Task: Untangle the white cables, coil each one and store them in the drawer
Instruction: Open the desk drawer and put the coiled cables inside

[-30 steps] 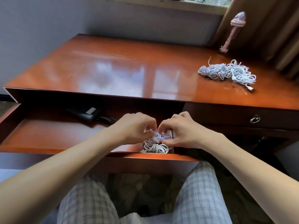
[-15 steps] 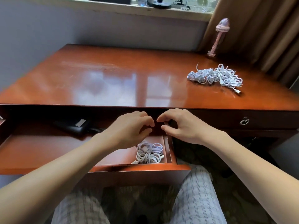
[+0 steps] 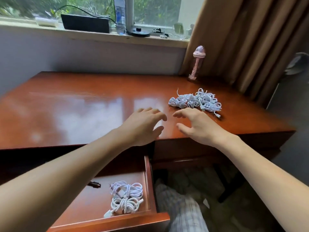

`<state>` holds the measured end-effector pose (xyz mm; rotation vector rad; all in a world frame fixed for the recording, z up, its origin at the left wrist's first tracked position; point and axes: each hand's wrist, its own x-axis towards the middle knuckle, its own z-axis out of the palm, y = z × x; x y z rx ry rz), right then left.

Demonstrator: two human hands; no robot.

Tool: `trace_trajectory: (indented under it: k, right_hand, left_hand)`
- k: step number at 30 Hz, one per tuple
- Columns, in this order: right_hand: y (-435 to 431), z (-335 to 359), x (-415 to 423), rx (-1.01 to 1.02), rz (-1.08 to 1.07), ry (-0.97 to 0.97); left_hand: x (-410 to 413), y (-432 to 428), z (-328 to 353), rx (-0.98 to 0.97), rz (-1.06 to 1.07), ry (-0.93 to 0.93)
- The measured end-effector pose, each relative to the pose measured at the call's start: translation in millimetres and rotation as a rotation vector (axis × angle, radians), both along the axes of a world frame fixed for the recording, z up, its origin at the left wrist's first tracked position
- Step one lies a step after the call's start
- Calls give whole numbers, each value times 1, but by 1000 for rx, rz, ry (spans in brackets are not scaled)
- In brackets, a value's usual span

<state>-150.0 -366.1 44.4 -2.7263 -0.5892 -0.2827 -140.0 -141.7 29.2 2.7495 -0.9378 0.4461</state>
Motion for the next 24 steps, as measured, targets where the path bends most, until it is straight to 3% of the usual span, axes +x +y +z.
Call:
trace_trajectory:
  k: [10,24]
  right_hand:
    - [-48,-16,65,33,-92,5]
    - [-51,-36,133,17,-104,-84]
  left_hand:
    - [83,-62,-11,-22,1,25]
    - [162,-83,-29,-112,55,50]
